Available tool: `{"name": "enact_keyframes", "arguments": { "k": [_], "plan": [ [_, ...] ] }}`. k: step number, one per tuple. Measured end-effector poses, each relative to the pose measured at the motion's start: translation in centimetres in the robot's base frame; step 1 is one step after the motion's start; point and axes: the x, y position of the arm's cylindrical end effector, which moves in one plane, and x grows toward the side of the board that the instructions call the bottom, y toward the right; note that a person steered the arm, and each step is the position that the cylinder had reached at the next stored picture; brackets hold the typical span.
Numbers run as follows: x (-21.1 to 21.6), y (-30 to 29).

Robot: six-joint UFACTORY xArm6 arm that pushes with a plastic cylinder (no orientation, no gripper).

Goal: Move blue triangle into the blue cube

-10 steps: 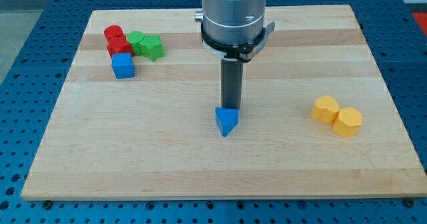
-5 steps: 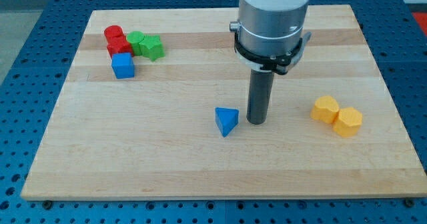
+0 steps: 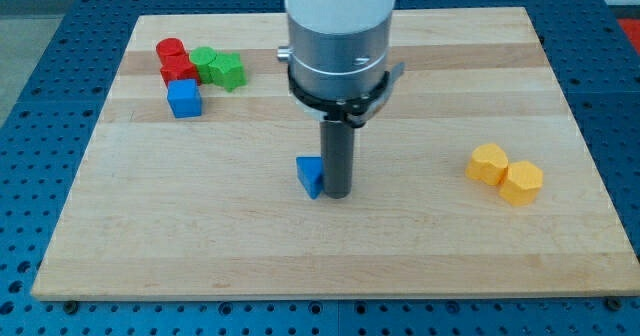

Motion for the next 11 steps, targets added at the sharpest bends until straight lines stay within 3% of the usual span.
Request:
{"name": "enact_keyframes", "arguments": {
  "k": [2, 6, 7, 10, 11],
  "plan": [
    [-0.1, -3.9],
    [-14.9, -16.2],
    [-13.8, -16.5],
    [-2.4, -10.2],
    [-9.4, -4.8]
  ]
}}
